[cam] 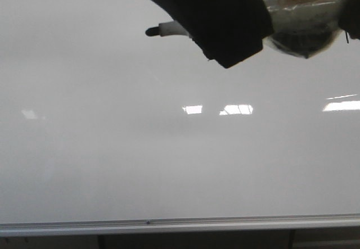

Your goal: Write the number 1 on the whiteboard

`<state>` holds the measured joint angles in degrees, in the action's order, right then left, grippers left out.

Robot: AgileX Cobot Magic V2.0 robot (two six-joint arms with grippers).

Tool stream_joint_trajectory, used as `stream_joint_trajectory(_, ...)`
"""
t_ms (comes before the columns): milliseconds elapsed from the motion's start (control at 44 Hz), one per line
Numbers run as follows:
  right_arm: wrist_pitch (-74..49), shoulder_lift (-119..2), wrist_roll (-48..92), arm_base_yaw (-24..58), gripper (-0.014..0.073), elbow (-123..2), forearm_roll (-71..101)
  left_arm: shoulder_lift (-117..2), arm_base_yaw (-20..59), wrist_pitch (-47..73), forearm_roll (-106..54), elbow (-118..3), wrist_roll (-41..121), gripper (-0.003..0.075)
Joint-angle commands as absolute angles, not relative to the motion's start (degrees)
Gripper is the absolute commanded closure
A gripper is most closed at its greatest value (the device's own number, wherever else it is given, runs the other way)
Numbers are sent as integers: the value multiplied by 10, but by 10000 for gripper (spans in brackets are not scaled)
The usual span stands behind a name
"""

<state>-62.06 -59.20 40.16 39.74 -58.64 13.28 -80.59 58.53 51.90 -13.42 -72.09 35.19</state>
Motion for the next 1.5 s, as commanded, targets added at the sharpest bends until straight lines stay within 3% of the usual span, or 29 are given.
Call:
stream_joint_trajectory(0,-607,-582,388,396,139,-607,146,-789,586,486,-142,-739,345,720)
stream_joint_trajectory(91,-607,-572,356,381,83,-607,112,-787,584,497,-135,-739,343,729)
stream_joint_trajectory(341,-617,-511,179,286,85,-607,-14,-751,529,523,-4,-739,167,729)
stream_joint_trajectory(478,-625,-476,124,233,85,-605,-24,-715,465,566,110,-737,6,729)
stream_joint_trajectory(614,-624,-460,124,215,85,-603,-24,-676,381,552,145,-711,-43,729)
stream_joint_trajectory(1024,-598,-458,124,215,85,-563,-24,-649,76,232,98,-529,-140,729)
stream_joint_trajectory(1160,-590,-458,124,215,85,-560,-24,-687,41,152,66,-503,-140,729)
stream_joint_trajectory(1479,-585,-458,124,215,85,-560,-24,-801,40,19,56,-503,-140,729)
